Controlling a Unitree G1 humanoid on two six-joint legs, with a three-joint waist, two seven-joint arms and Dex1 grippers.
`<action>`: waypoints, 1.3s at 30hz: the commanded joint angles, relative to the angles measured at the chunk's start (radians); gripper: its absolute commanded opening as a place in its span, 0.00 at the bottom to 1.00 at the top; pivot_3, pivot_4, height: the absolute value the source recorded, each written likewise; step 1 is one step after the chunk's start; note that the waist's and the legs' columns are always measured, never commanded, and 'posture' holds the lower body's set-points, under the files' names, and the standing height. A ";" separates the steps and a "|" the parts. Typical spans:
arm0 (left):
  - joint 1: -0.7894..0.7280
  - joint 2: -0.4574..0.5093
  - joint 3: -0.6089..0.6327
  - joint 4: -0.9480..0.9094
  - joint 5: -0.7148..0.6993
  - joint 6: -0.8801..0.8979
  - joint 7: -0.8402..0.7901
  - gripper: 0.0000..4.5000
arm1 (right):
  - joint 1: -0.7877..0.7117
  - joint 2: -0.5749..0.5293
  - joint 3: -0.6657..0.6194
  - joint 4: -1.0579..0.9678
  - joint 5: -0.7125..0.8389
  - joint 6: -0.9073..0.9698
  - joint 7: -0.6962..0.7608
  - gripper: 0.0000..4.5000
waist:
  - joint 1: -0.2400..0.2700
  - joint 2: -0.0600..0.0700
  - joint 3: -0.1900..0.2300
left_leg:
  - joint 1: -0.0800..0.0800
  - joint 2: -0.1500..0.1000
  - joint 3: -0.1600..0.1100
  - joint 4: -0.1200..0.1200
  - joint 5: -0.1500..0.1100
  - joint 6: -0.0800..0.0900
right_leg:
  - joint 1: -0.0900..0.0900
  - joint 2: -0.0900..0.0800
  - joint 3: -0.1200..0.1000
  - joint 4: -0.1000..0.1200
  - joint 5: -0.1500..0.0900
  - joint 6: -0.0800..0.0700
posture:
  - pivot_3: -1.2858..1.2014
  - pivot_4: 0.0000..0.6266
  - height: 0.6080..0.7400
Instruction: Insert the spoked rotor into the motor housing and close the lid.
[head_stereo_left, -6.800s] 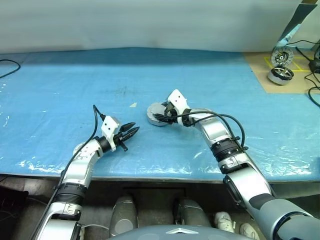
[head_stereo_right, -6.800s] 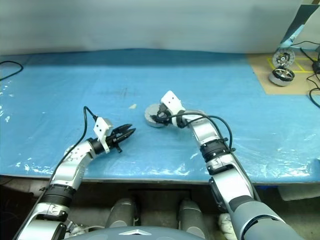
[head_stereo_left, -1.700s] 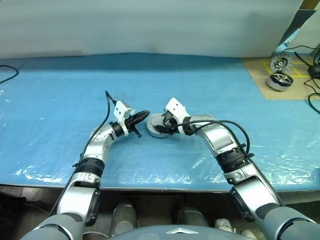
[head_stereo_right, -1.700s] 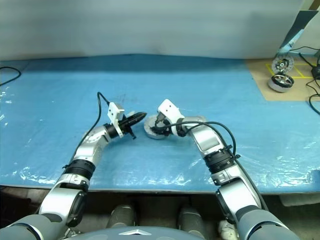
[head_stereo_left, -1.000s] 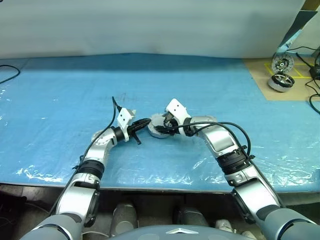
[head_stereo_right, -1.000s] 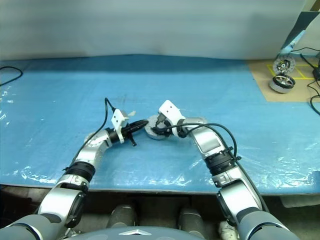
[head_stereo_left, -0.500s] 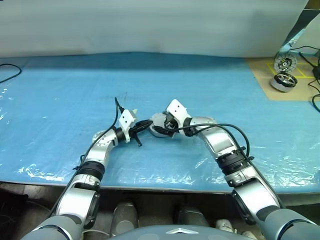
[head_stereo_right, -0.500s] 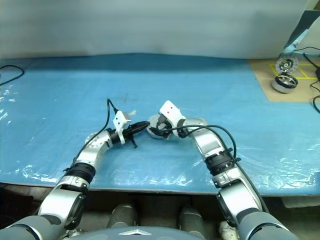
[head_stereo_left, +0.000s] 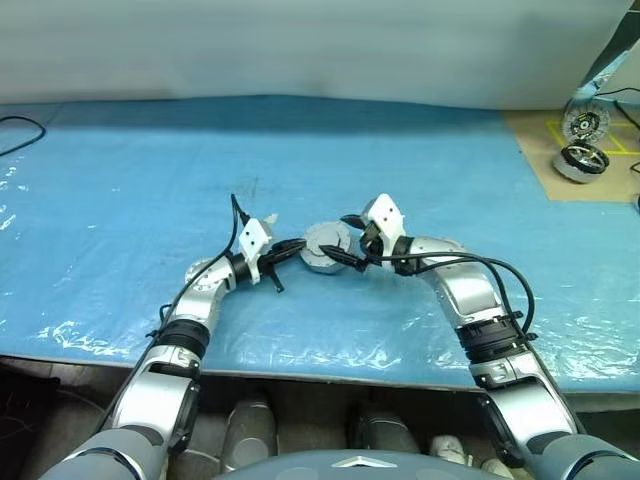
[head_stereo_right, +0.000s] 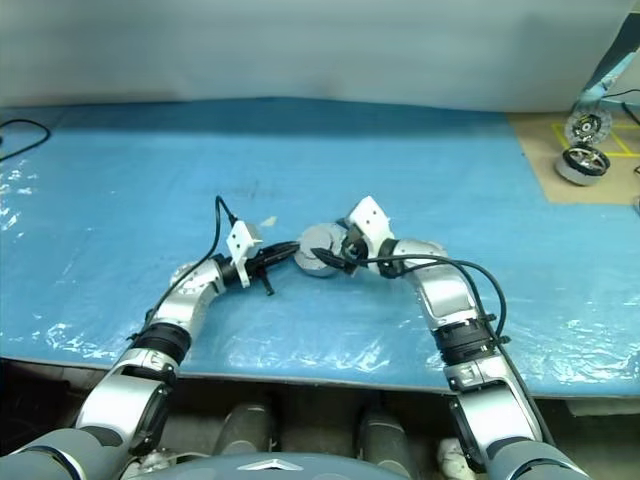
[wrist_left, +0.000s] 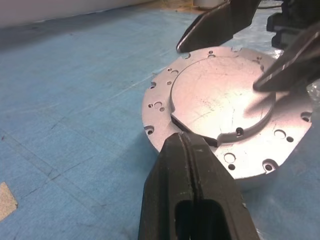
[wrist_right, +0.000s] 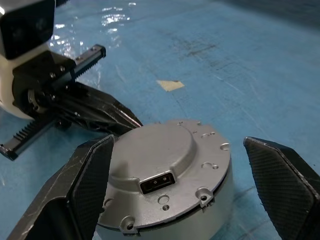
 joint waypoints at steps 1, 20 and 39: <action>0.029 0.000 -0.041 0.011 0.039 0.036 -0.007 0.00 | 0.007 -0.011 -0.070 -0.056 0.086 0.081 0.001 0.98 | 0.000 0.000 0.001 | 0.000 0.000 0.000 0.000 0.000 0.000 | 0.000 0.000 0.000 0.000 0.000 0.000 | 0.52 0.24 1.00; 0.048 0.017 -0.040 -0.054 0.037 0.087 -0.008 0.00 | 0.043 0.091 -0.269 -0.052 0.402 0.567 -0.142 0.98 | 0.000 0.004 0.008 | -0.011 0.001 -0.010 0.013 0.000 0.000 | 0.000 0.000 -0.012 0.004 0.001 -0.001 | 0.52 0.24 1.00; 0.034 0.019 -0.029 0.036 0.049 0.026 0.002 0.00 | 0.012 0.125 -0.255 0.011 0.407 0.533 -0.157 0.54 | -0.001 0.006 0.008 | -0.014 0.000 -0.019 0.017 0.000 0.000 | 0.002 -0.001 -0.017 0.006 0.001 -0.002 | 0.52 0.24 1.00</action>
